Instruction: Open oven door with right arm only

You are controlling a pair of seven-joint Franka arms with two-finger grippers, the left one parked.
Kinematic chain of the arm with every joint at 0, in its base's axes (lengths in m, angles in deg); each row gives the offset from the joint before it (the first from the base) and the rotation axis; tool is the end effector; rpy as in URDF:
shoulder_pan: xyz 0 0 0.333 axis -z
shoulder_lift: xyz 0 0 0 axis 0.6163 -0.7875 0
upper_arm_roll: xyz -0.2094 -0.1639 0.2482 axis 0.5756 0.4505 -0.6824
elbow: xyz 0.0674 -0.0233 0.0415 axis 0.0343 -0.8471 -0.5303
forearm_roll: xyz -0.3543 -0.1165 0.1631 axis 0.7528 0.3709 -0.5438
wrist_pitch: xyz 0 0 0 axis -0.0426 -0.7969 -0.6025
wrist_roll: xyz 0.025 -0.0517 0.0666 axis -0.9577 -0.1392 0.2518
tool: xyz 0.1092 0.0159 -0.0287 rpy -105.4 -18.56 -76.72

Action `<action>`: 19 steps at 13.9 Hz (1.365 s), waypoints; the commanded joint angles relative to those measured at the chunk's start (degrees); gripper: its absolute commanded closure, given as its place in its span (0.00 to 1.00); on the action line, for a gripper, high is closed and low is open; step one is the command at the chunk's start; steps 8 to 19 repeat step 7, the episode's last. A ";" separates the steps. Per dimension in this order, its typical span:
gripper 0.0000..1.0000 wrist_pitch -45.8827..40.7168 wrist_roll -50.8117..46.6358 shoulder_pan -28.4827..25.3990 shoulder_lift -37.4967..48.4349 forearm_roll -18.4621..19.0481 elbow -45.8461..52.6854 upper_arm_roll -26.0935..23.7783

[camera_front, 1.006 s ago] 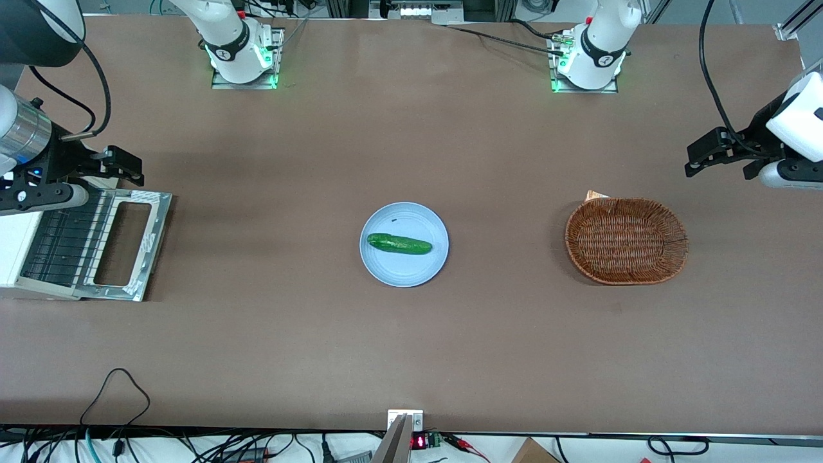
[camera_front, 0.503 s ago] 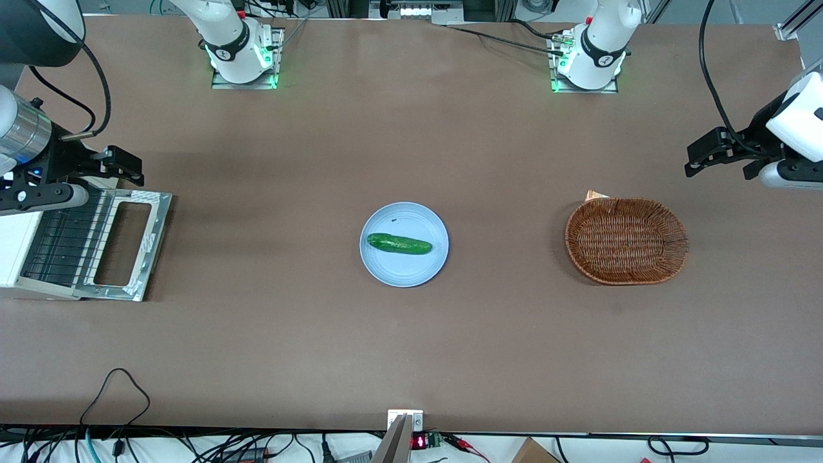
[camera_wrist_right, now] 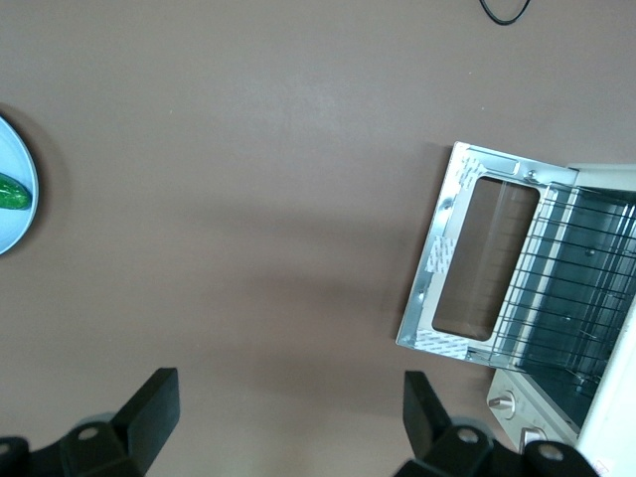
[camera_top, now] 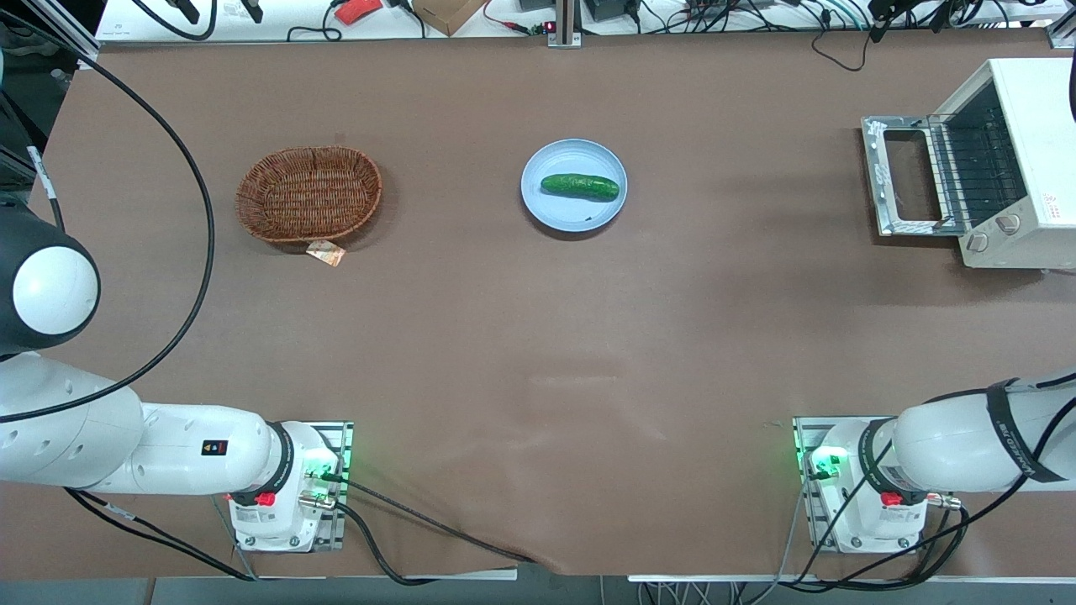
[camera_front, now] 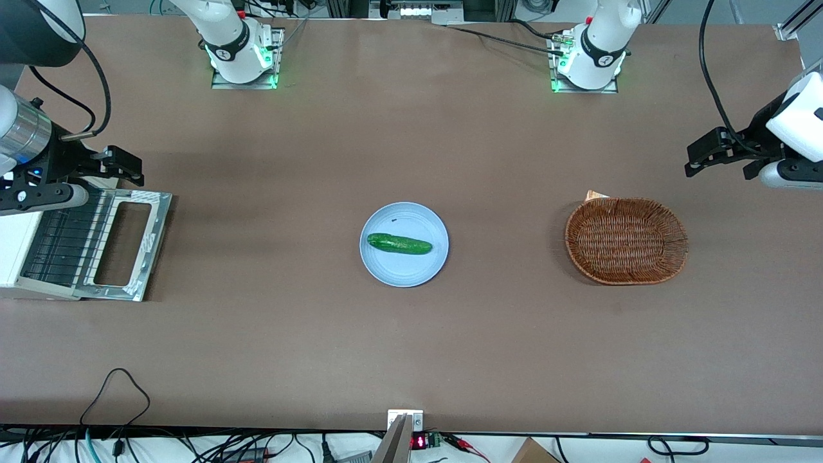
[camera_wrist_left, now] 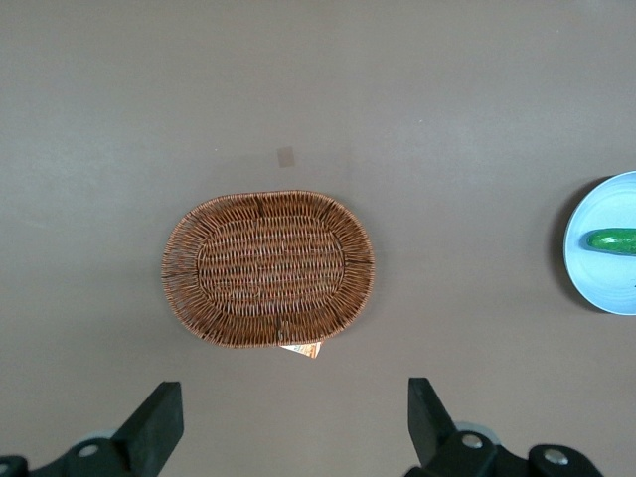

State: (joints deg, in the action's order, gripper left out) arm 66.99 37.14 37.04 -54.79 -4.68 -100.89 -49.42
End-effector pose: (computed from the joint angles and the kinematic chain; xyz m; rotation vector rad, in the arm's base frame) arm 0.6153 0.0359 0.6106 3.1032 0.2406 -0.0940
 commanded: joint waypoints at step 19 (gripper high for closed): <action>0.00 -0.59 -0.54 0.31 -0.27 -1.14 1.23 0.01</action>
